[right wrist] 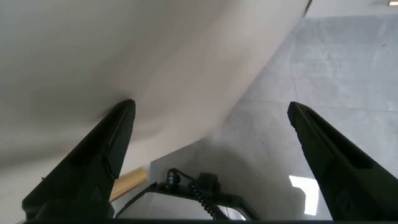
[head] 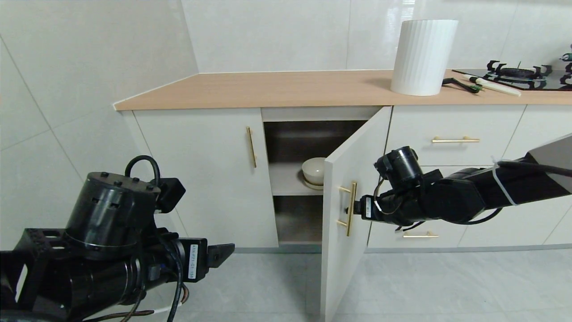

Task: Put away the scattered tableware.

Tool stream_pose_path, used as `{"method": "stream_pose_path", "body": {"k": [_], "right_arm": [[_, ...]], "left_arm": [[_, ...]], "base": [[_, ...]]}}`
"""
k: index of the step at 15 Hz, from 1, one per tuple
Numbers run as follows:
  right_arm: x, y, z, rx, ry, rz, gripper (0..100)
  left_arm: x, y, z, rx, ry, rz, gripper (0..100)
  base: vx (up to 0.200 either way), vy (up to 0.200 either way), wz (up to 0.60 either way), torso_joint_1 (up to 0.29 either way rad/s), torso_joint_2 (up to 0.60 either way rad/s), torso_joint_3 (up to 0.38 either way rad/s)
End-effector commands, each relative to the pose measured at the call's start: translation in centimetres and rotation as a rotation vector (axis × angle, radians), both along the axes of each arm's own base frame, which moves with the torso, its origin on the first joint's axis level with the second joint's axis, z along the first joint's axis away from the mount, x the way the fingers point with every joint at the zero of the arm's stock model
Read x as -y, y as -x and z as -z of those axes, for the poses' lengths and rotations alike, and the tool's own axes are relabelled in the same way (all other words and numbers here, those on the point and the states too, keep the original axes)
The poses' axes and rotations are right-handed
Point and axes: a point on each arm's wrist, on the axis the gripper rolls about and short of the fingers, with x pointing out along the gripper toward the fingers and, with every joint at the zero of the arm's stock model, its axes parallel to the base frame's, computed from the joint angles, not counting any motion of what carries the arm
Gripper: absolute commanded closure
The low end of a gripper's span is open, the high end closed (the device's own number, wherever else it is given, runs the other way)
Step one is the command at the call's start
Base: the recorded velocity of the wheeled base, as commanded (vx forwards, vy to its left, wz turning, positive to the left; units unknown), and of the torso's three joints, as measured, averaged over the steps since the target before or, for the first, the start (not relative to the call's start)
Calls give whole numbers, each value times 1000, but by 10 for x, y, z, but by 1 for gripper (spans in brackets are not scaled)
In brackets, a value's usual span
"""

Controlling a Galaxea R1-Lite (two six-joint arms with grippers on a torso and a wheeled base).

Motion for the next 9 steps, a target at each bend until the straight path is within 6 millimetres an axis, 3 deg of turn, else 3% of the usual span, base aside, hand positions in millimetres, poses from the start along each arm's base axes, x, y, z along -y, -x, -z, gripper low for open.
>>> {"method": "stream_pose_path", "body": {"k": [1,7,9], "right_arm": [[-2,-3,5,-3,-3,5,0],[-9,-15,12,32,-76,62,0],[-12,-20,13,54,-125,96,0]], "left_arm": [[0,0,0,3,2,-2,0],[1,-2,2,-7,-4,-2,0],[1,-2,2,-4,-2,-4,0]], "base": [[200,0,0,-2,2,2],[200,0,0,2,6,2],[0,0,0,0,0,0]]}}
